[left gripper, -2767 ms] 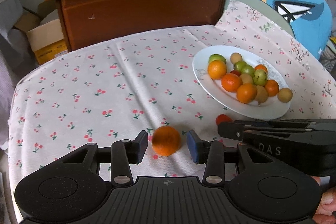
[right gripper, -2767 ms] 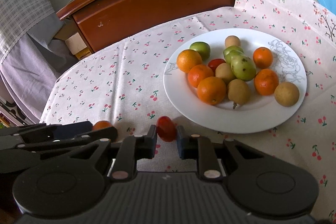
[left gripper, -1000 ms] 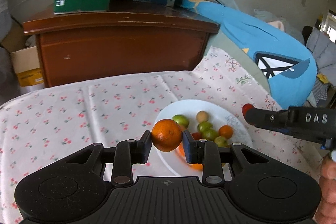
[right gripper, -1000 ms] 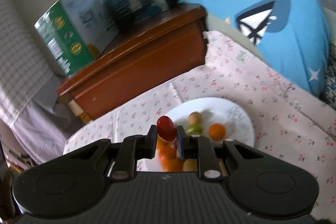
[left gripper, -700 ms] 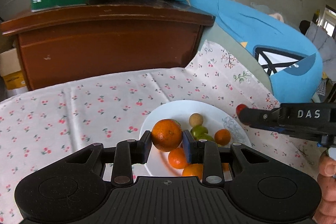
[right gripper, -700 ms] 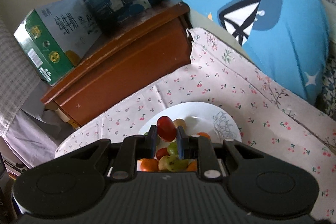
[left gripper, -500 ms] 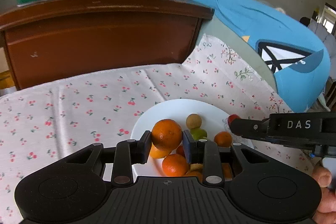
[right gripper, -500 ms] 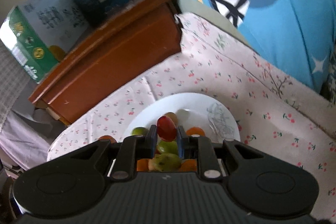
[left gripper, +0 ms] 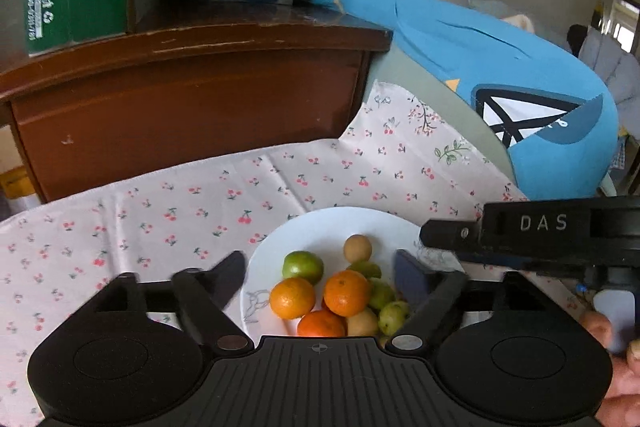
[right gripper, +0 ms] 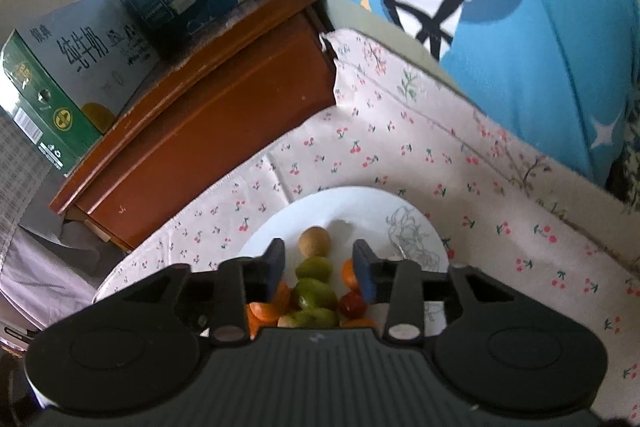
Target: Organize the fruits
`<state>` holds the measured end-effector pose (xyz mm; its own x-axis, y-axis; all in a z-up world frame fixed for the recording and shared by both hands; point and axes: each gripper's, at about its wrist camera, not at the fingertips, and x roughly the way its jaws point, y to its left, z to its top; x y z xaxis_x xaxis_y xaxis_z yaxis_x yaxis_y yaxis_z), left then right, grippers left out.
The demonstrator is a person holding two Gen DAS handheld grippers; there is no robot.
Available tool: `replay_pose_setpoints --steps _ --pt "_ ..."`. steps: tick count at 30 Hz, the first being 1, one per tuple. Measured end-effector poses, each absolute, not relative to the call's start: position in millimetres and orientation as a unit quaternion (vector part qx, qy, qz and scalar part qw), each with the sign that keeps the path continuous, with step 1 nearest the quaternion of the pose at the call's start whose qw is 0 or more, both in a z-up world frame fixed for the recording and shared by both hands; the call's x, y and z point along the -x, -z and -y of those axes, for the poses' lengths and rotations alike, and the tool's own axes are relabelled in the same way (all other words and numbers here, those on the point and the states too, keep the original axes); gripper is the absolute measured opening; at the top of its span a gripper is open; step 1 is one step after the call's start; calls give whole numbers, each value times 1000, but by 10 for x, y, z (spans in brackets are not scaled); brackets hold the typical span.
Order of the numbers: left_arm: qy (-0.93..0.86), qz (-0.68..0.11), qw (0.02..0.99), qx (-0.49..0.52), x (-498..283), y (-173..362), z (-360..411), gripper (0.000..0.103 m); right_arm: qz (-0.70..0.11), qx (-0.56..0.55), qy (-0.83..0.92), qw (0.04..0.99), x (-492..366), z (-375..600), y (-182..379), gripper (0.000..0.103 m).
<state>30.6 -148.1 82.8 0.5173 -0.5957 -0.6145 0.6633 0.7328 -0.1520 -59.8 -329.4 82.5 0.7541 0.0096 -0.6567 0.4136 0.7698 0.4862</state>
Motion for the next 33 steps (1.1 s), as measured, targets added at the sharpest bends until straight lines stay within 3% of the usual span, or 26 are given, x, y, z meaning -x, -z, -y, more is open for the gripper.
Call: replay_pose_setpoints --steps 2,4,6,10,28,33 --pt "346 -347 870 -49 -304 -886 1436 92 -329 -311 116 884 615 3278 -889 44" --pt "340 -364 866 -47 -305 -916 1387 93 -336 -292 127 886 630 3232 -959 57" --pt "326 -382 864 -49 -304 -940 1327 96 -339 -268 136 892 664 3172 -1032 60" --pt "299 -398 865 -61 -277 -954 1216 96 -342 -230 150 899 734 3051 -1143 78" --pt "257 -423 862 -108 -99 -825 1112 100 -405 -204 201 868 1038 2791 -1099 95" --pt "247 -426 863 -115 -102 -778 1147 100 -421 -189 218 860 1020 2799 -1051 96"
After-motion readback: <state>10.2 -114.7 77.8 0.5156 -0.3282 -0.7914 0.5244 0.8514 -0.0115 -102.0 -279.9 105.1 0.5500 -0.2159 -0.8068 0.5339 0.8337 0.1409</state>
